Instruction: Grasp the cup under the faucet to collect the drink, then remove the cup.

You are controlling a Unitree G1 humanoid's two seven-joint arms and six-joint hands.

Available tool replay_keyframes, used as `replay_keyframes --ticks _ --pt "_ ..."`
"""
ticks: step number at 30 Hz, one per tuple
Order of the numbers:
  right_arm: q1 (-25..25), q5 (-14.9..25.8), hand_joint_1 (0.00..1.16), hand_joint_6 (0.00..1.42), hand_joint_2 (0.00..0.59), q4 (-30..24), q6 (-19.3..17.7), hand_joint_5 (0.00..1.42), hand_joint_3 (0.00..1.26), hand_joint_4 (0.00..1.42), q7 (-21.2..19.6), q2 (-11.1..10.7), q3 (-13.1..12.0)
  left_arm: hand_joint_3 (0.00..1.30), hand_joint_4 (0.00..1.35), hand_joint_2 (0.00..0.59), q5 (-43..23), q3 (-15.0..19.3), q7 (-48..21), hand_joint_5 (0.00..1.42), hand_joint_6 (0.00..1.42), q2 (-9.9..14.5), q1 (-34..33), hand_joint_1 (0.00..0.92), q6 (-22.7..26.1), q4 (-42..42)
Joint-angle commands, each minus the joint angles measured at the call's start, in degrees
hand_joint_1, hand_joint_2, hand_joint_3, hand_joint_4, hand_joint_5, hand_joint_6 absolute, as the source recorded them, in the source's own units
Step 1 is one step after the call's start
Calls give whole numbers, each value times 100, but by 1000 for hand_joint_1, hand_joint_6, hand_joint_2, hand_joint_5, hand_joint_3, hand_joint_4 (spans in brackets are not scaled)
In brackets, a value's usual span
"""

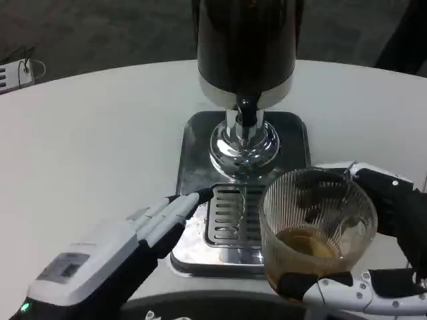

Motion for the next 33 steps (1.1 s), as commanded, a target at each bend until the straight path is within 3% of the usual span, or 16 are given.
replay_keyframes --ticks 1,33 --pt "-59 56 989 1424 172 -170 -232 1399 1053 1283 -15 4 -47 0 0 71 43 23 -43 0 46 2 10 0 90 -43" --pt "-97 168 989 1424 171 -209 -216 1386 1048 1283 55 -19 -268 0 0 68 -57 16 -91 0 41 43 -42 0 195 -13"
